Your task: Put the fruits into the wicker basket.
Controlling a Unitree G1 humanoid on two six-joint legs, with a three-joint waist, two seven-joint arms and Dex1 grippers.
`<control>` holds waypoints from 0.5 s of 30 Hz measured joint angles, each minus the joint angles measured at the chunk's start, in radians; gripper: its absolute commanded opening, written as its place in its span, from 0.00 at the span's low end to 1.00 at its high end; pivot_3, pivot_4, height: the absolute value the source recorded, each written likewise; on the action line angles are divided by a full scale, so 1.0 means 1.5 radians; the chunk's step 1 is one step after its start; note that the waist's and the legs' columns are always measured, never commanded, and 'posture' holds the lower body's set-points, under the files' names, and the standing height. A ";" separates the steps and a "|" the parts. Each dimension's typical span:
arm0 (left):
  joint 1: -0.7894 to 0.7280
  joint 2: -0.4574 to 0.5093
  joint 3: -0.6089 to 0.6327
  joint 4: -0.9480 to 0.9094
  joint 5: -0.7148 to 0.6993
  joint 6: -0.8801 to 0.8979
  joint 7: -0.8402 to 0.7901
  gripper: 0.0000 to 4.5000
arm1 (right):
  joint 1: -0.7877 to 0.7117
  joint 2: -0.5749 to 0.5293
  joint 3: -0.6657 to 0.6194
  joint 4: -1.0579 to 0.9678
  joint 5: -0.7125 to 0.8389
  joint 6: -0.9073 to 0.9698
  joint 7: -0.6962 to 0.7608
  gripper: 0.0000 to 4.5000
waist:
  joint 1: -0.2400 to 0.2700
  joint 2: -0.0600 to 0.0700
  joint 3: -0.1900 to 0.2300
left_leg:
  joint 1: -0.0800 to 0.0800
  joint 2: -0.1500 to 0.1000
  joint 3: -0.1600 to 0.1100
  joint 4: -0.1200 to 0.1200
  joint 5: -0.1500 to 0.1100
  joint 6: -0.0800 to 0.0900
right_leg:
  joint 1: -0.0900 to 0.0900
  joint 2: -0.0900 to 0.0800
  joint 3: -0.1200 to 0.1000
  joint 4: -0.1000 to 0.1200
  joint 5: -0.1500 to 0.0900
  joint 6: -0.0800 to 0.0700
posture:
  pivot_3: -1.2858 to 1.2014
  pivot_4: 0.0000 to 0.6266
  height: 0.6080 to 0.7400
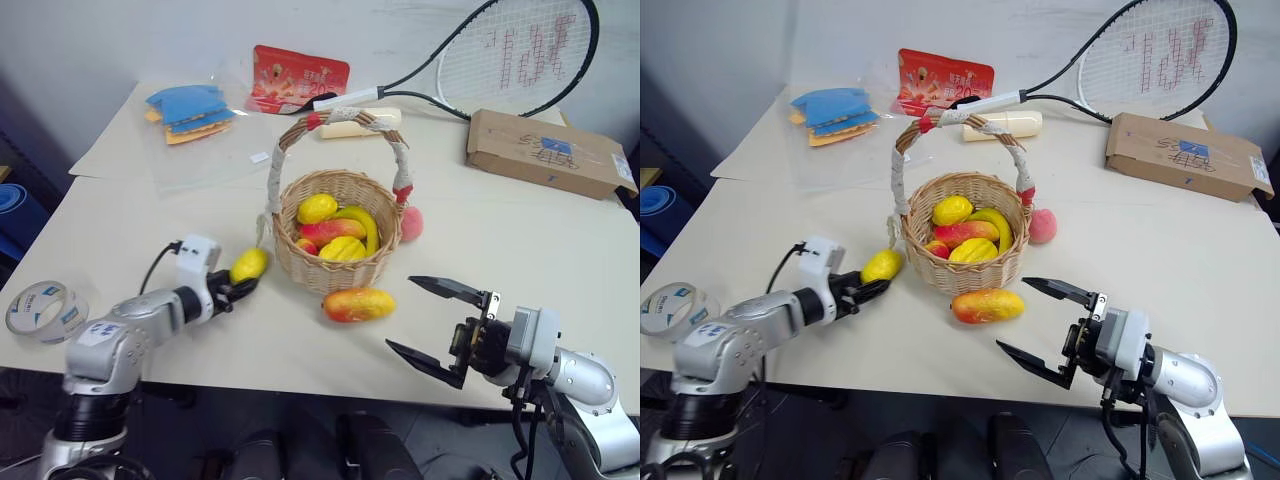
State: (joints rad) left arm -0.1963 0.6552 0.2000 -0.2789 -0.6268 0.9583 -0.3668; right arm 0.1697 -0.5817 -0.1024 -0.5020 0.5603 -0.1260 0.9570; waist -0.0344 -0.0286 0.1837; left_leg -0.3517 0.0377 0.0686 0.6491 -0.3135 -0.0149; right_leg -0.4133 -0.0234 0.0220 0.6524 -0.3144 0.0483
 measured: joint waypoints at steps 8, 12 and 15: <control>-0.013 0.138 0.069 -0.117 -0.078 -0.151 -0.345 0.40 | -0.029 0.043 -0.046 0.006 0.021 0.030 -0.101 1.00 | 0.022 0.002 0.000 | -0.001 0.000 -0.001 0.000 0.001 0.002 | 0.003 -0.005 -0.005 -0.003 -0.001 -0.003 | 0.52 0.24 1.00; -0.175 0.069 -0.060 -0.094 -0.025 -0.194 -0.330 0.40 | -0.020 0.046 -0.046 0.042 0.010 0.024 -0.088 1.00 | 0.024 0.001 0.000 | -0.003 -0.001 -0.001 0.000 0.001 0.003 | 0.004 -0.005 -0.006 -0.005 0.000 0.000 | 0.52 0.24 1.00; -0.199 0.047 -0.096 -0.072 -0.001 -0.205 -0.323 0.40 | -0.002 0.046 -0.059 0.058 0.006 0.014 -0.082 1.00 | 0.012 0.001 0.000 | -0.004 0.001 0.000 -0.001 0.001 0.003 | 0.001 -0.002 -0.004 -0.005 0.000 0.001 | 0.52 0.24 1.00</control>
State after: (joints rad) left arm -0.4951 0.7261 0.0567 -0.3867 -0.6277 0.6515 -0.8519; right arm 0.1674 -0.5133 -0.1908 -0.4153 0.5693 -0.1047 0.8336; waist -0.0159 -0.0266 0.1835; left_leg -0.3583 0.0385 0.0691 0.6482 -0.3119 -0.0105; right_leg -0.4117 -0.0266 0.0159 0.6446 -0.3144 0.0495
